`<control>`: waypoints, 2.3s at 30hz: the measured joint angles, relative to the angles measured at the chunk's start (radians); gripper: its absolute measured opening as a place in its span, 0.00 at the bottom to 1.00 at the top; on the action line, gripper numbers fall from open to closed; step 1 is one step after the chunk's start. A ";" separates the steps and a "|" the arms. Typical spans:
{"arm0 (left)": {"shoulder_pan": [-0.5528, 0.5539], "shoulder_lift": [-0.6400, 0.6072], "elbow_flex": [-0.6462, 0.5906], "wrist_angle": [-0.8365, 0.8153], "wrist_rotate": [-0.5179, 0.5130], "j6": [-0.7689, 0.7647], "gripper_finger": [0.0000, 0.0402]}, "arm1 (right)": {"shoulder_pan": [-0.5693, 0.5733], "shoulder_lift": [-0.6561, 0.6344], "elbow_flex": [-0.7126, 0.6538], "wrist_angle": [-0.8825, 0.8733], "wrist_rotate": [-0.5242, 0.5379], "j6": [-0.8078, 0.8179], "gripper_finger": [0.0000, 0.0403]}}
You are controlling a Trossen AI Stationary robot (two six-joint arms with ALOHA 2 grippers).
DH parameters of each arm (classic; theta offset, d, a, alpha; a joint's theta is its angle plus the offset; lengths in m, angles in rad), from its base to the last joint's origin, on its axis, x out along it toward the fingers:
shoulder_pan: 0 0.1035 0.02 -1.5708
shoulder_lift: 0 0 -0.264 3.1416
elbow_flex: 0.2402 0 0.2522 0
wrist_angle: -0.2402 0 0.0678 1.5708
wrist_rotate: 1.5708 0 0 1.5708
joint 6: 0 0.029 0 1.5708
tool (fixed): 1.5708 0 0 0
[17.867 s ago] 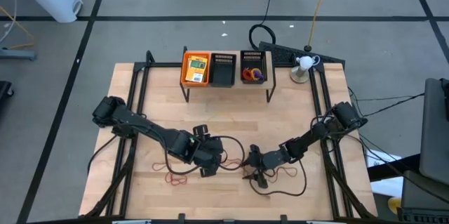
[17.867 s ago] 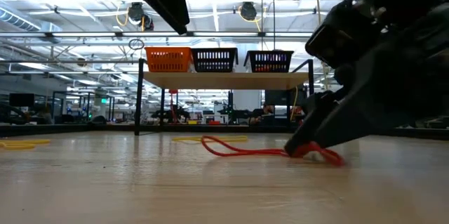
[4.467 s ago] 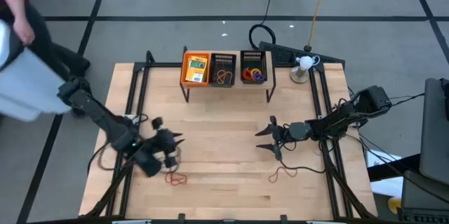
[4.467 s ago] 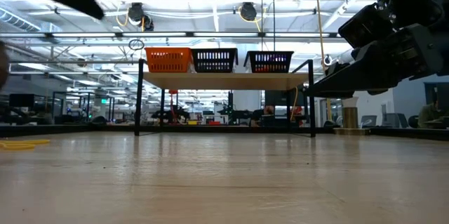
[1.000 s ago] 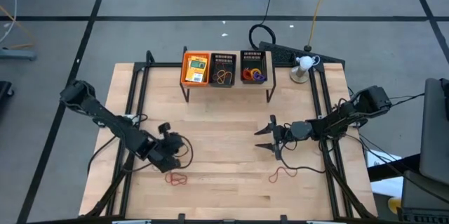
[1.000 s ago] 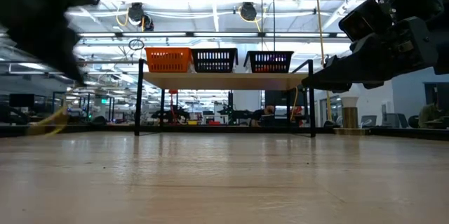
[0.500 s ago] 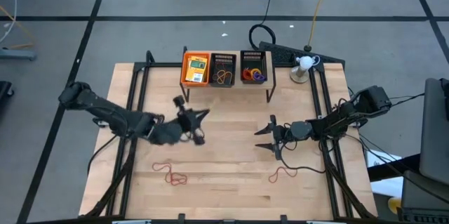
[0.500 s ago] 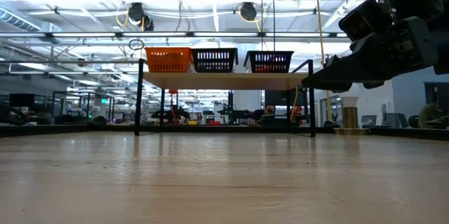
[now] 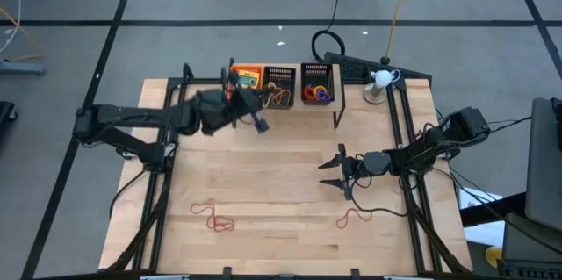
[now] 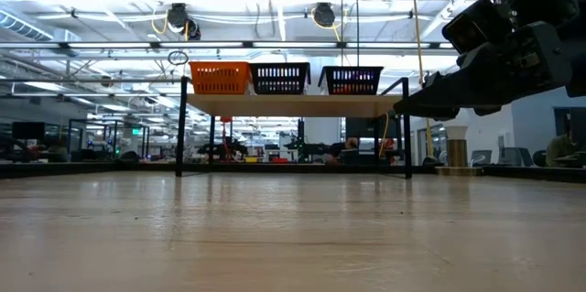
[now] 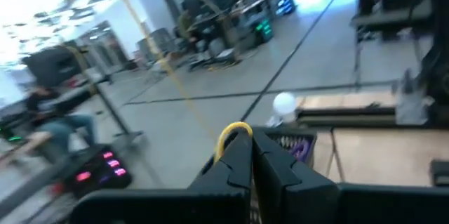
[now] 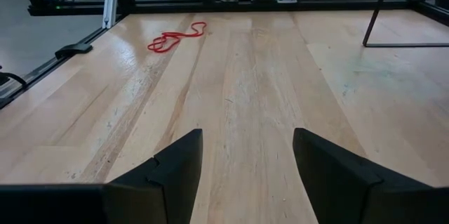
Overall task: Pick & Place Office Desk Supplies
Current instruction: Put the yellow rubber band into the left black bin on the shelf, then put the red rubber band into the left black bin on the shelf
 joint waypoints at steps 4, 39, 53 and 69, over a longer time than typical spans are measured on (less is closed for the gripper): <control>0.097 0.007 0.000 0.031 0.154 -0.066 0.00 | 0.000 0.000 0.000 0.000 0.000 0.000 0.53; 0.276 0.154 0.000 0.050 0.388 -0.324 0.42 | -0.001 0.000 0.000 -0.016 -0.001 -0.002 0.53; 0.270 0.114 0.000 -0.131 0.608 -0.386 0.57 | -0.001 0.000 0.000 -0.026 -0.001 0.004 0.53; -0.398 0.024 -0.012 -0.922 0.297 -0.722 0.36 | 0.000 0.000 0.000 -0.053 -0.006 0.034 0.53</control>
